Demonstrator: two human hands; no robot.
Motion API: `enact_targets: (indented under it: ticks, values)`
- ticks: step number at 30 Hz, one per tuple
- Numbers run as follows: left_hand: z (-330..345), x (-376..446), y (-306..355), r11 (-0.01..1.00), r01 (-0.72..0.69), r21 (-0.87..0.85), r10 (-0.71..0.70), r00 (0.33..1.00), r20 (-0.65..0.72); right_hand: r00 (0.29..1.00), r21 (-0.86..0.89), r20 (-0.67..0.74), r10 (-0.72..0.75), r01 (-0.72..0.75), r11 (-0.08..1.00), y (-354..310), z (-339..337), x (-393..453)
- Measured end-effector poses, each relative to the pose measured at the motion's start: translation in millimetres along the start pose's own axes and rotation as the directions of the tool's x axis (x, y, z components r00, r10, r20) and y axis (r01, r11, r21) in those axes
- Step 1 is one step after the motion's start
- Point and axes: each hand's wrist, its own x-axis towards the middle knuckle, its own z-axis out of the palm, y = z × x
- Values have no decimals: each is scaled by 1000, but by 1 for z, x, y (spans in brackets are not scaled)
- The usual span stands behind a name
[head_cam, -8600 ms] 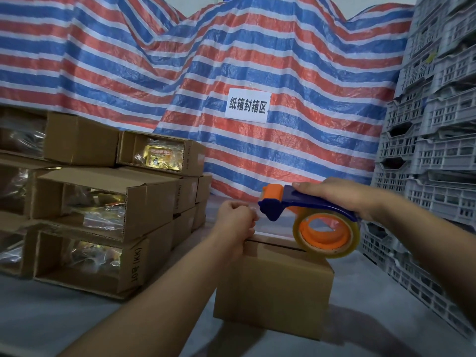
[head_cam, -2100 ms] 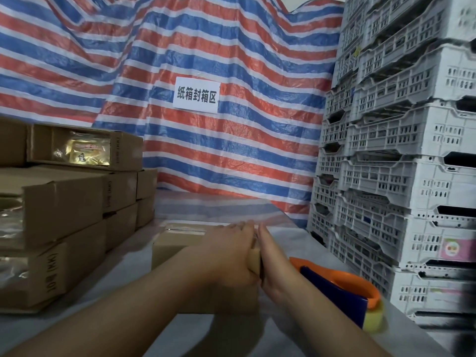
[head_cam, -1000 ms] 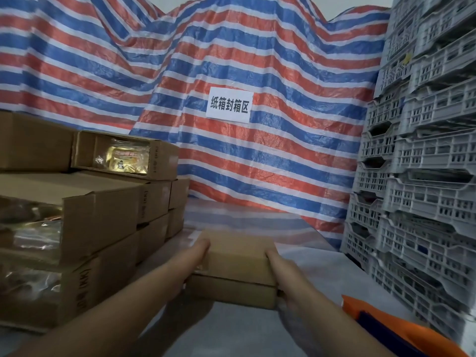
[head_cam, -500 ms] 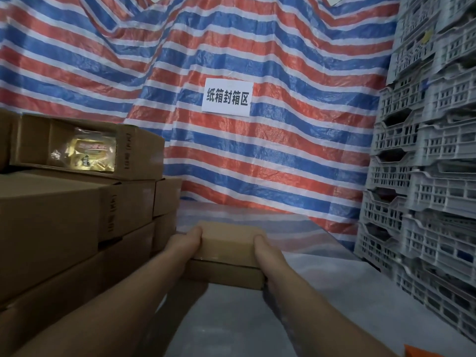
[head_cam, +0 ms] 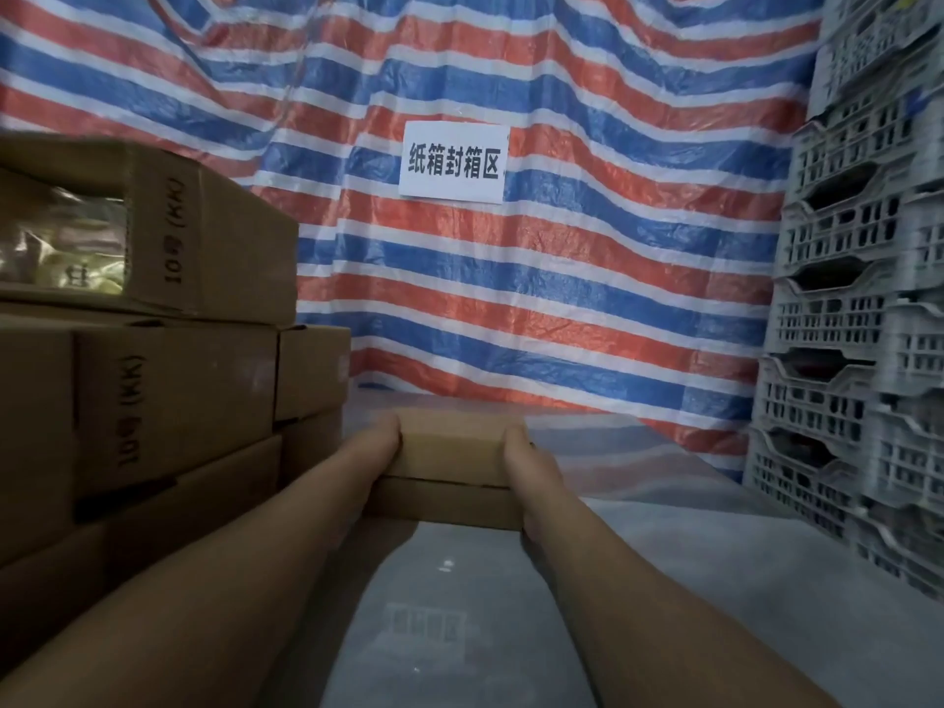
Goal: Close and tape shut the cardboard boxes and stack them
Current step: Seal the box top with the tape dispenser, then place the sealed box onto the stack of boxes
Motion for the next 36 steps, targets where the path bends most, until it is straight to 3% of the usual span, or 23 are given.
enact_targets:
  ticks: [3,9,14,20,24,27,29,32,36]
  values:
    - [4,1,-3,993,-13,-119,9,999,-34,999,-16,-15,-35,34,999,1,0,0]
    - [9,1,5,998,17,-63,-26,989,-143,1000,-1,-13,-10,10,1000,1,5,-4]
    - [-1,-38,29,999,18,-30,-25,970,-241,994,-24,-108,32,-35,999,-18,-10,-36]
    - [-31,-136,44,925,-210,317,261,957,-126,995,-164,-63,-83,72,984,-67,-52,-118]
    - [-61,-217,55,854,-473,217,496,866,-63,973,-124,-63,-221,212,969,-93,-75,-191]
    - [-86,-276,50,787,-599,148,602,798,28,945,-148,20,-326,325,934,-85,-86,-250]
    - [-104,-304,34,681,-666,306,681,729,71,916,-213,103,-387,400,891,-63,-93,-284]
    - [-127,-328,-4,534,-628,566,728,682,70,863,-353,157,-481,503,789,-21,-106,-324]
    - [-144,-332,-55,421,-619,663,728,667,159,847,-759,154,-509,431,488,27,-116,-348]
